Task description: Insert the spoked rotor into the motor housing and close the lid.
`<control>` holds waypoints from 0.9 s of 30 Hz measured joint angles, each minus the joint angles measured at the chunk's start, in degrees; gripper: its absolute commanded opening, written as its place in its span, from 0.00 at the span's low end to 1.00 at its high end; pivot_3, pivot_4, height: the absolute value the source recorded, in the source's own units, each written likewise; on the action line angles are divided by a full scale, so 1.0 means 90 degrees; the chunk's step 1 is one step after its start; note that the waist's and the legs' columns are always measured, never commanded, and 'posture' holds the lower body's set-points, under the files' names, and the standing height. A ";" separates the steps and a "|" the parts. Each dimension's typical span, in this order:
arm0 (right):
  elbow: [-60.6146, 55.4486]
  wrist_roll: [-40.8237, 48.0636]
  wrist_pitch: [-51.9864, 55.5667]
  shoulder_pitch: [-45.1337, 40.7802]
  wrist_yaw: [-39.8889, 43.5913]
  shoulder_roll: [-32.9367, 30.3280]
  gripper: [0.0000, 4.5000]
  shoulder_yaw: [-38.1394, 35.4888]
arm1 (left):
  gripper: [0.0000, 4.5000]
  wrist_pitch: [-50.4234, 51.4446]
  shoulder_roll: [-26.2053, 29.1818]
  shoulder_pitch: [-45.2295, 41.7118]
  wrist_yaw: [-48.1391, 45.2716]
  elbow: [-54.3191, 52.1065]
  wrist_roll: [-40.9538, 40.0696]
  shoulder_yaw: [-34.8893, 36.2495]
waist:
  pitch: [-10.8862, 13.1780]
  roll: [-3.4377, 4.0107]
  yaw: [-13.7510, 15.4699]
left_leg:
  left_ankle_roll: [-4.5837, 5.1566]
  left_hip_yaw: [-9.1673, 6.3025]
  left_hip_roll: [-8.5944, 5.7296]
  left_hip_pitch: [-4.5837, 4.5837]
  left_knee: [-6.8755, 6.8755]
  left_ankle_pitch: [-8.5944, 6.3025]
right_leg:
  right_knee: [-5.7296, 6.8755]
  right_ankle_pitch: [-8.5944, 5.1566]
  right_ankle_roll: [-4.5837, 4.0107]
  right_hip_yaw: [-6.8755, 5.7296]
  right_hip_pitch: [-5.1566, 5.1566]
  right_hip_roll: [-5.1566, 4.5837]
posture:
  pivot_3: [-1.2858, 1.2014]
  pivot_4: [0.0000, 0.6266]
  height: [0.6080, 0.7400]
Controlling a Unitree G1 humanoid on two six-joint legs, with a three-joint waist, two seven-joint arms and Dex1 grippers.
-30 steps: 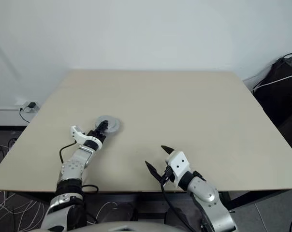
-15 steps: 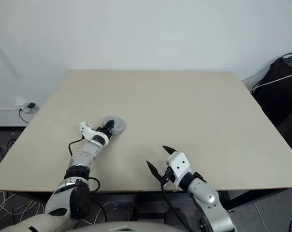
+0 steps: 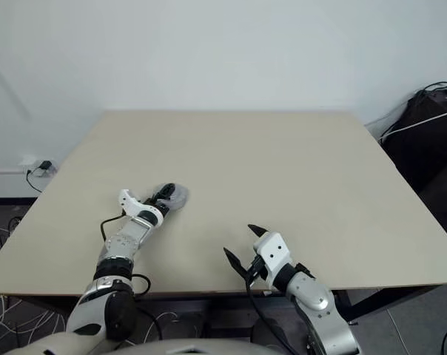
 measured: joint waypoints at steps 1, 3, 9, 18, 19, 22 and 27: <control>0.0000 0.0000 0.0001 -0.0003 0.0002 0.0000 1.00 -0.0001 | 0.99 0.0061 0.0000 0.0115 0.0006 -0.0163 -0.0009 -0.0001 | -0.0001 0.0000 -0.0018 | 0.0000 -0.0001 0.0000 0.0000 0.0000 0.0000 | 0.0000 -0.0001 -0.0001 0.0000 0.0000 0.0000 | 0.52 0.00 1.00; 0.0001 -0.0002 0.0005 -0.0008 0.0003 0.0000 1.00 0.0000 | 0.99 0.0221 0.0000 0.0338 0.0015 -0.0494 -0.0044 -0.0001 | -0.0003 0.0000 -0.0051 | 0.0000 -0.0001 0.0000 0.0000 0.0000 0.0000 | -0.0001 -0.0002 -0.0003 0.0000 0.0001 -0.0001 | 0.52 0.00 1.00; 0.0002 -0.0001 0.0096 -0.0030 0.0026 -0.0005 1.00 -0.0004 | 0.99 0.1037 0.0061 0.1195 0.0116 -0.1778 -0.0250 -0.0053 | -0.0012 0.0001 -0.0091 | 0.0000 0.0000 0.0001 0.0002 -0.0002 -0.0002 | -0.0001 -0.0012 -0.0021 0.0005 0.0001 -0.0005 | 0.52 0.00 1.00; 0.0031 0.0018 0.0218 -0.0147 0.0144 0.0009 1.00 -0.0001 | 0.99 0.2105 0.0502 0.2499 -0.0216 -0.3320 -0.0491 -0.0416 | -0.0035 0.0031 -0.0081 | -0.0001 0.0001 0.0003 0.0005 -0.0007 -0.0003 | -0.0003 -0.0020 -0.0030 0.0008 0.0003 -0.0036 | 0.52 0.00 1.00; 0.0044 0.0028 0.0255 -0.0153 0.0154 0.0020 1.00 0.0000 | 0.99 0.2131 0.0601 0.2688 -0.0366 -0.3500 -0.0465 -0.0552 | -0.0035 0.0031 -0.0079 | -0.0002 0.0001 0.0003 0.0005 -0.0009 -0.0004 | -0.0003 -0.0021 -0.0033 0.0008 0.0002 -0.0038 | 0.52 0.00 1.00; 0.0112 0.0083 0.0278 -0.0153 0.0164 0.0109 1.00 -0.0007 | 0.99 0.1823 0.1003 0.3401 -0.1040 -0.4131 0.0006 -0.1246 | -0.0034 0.0033 -0.0081 | -0.0002 0.0005 0.0003 0.0004 -0.0021 -0.0004 | -0.0007 -0.0028 -0.0044 0.0011 -0.0001 -0.0048 | 0.52 0.00 1.00; 0.0252 0.0138 0.0255 -0.0077 -0.0018 0.0358 1.00 -0.0127 | 0.99 0.0333 0.1289 0.4353 -0.2090 -0.4755 0.1154 -0.2302 | -0.0023 0.0045 -0.0043 | 0.0000 0.0014 0.0002 -0.0004 -0.0041 -0.0005 | -0.0013 -0.0038 -0.0056 0.0023 -0.0007 -0.0067 | 0.52 0.00 1.00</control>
